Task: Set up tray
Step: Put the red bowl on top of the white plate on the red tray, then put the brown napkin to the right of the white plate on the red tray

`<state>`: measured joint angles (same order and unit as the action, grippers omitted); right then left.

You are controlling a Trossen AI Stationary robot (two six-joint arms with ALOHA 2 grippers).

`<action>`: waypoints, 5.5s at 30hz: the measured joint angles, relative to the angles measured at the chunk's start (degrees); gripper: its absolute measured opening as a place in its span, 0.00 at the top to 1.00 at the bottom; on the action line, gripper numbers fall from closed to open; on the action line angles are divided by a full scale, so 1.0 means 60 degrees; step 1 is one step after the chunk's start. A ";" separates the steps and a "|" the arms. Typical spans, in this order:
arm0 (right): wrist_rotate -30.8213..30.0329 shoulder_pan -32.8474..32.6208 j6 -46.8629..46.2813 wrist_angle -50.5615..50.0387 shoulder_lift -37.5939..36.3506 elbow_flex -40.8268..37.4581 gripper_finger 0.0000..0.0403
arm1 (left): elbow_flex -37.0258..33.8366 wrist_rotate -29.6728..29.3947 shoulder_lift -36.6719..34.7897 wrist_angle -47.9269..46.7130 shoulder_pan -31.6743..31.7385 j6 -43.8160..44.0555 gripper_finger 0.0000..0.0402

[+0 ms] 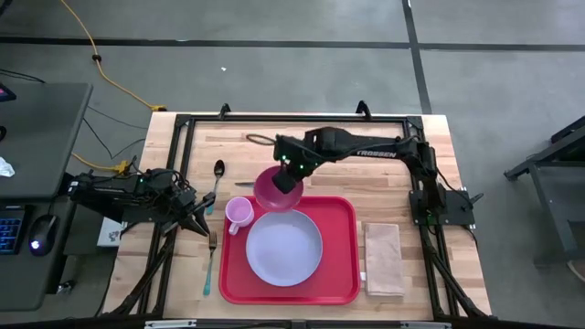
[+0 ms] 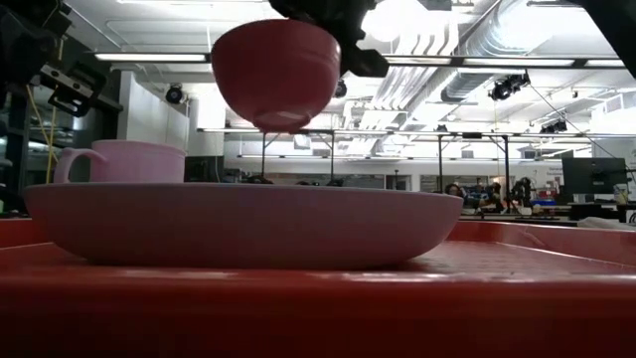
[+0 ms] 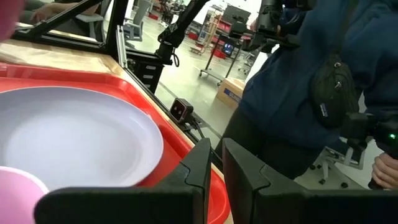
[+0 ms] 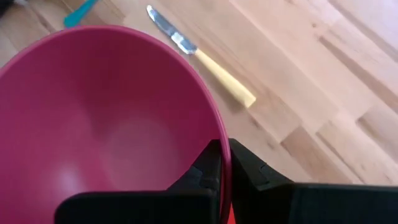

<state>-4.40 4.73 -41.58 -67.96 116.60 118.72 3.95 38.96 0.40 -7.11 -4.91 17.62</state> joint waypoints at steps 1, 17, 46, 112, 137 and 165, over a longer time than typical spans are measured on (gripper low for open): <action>-0.0021 -0.0089 -0.0079 -0.0085 0.0000 0.0000 1.00 | 0.0000 0.0003 -0.0003 0.0000 -0.0003 0.0001 0.82; -0.1216 -0.1439 -0.1797 -0.1414 0.0000 0.0000 1.00 | 0.0000 0.0035 -0.0001 -0.0004 0.0000 -0.0115 0.82; -0.0696 -0.2651 -0.4951 0.4942 -0.2266 -0.6159 1.00 | -0.0004 0.0748 -0.0002 0.0004 0.0001 -0.0072 0.82; -0.1108 -0.2932 -0.2533 0.6378 -0.0772 -0.6196 1.00 | -0.0004 0.0684 -0.0001 -0.0004 0.0001 -0.0116 0.82; -0.0418 -0.2849 -0.2469 0.6751 -0.0675 -0.6196 1.00 | 0.0000 0.0943 -0.0004 -0.0047 0.0001 -0.0143 0.82; 0.0004 -0.2521 -0.1226 0.5160 -0.0699 -0.4917 0.89 | 0.0000 0.0943 -0.0001 -0.0044 0.0001 -0.0149 0.82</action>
<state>-4.38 -10.39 -48.93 -37.00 112.40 89.21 3.95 44.62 0.40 -7.38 -4.91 16.73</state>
